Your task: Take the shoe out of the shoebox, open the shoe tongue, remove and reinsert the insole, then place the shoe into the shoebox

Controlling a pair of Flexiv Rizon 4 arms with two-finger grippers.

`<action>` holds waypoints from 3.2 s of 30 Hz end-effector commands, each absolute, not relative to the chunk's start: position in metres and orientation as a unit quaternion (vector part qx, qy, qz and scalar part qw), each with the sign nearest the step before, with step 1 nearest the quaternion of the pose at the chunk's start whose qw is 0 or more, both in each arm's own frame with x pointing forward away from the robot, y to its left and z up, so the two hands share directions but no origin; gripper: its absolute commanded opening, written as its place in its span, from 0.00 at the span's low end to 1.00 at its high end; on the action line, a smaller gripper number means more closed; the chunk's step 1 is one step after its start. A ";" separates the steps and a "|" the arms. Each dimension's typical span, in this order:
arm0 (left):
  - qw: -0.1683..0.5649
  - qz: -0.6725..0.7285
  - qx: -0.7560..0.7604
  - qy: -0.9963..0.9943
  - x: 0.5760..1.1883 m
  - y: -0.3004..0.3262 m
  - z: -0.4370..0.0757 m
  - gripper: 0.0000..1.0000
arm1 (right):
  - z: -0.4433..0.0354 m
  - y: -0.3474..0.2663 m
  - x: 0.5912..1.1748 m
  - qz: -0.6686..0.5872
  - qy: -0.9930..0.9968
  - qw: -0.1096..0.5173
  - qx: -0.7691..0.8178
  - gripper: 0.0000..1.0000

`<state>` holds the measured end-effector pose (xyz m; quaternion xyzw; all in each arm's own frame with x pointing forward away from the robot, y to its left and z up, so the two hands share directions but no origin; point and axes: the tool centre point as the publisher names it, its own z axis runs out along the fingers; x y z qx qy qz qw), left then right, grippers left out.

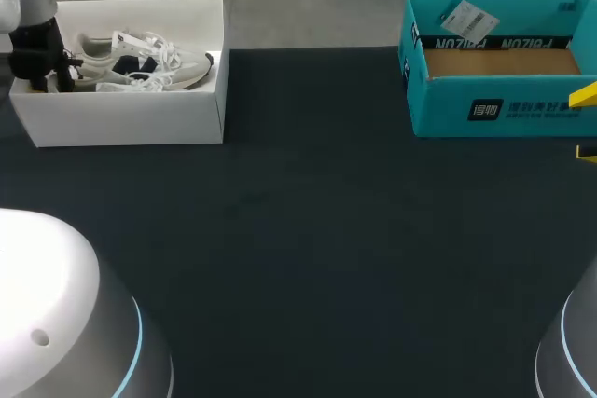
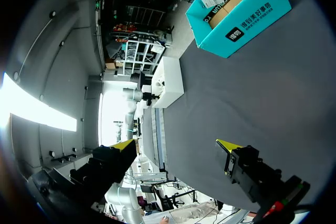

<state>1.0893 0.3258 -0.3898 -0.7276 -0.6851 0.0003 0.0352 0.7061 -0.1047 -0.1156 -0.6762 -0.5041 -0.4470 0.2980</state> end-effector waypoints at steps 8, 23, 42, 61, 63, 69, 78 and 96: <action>0.038 -0.005 -0.733 -0.679 1.088 0.326 -0.385 0.00 | -0.116 -0.104 0.704 -0.447 -0.504 0.297 -0.677 1.00; 0.043 0.018 -0.758 -0.651 1.088 0.334 -0.315 0.00 | -0.116 -0.104 0.704 -0.447 -0.504 0.297 -0.677 1.00; 0.020 0.005 -0.760 -0.649 1.077 0.329 -0.204 0.00 | -0.116 -0.104 0.704 -0.447 -0.504 0.297 -0.677 1.00; 0.021 0.001 -0.761 -0.648 1.073 0.328 -0.189 0.00 | -0.116 -0.104 0.704 -0.447 -0.504 0.297 -0.677 1.00; 0.021 0.001 -0.761 -0.648 1.073 0.328 -0.189 0.00 | -0.116 -0.104 0.704 -0.447 -0.504 0.297 -0.677 1.00; 0.021 0.001 -0.761 -0.648 1.073 0.328 -0.189 0.00 | -0.116 -0.104 0.704 -0.447 -0.504 0.297 -0.677 1.00; 0.018 -0.002 -0.760 -0.650 1.061 0.320 -0.188 0.00 | -0.116 -0.104 0.704 -0.447 -0.504 0.297 -0.677 1.00; 0.021 -0.004 -0.745 -0.667 0.974 0.280 -0.158 0.00 | -0.116 -0.104 0.704 -0.447 -0.504 0.297 -0.677 1.00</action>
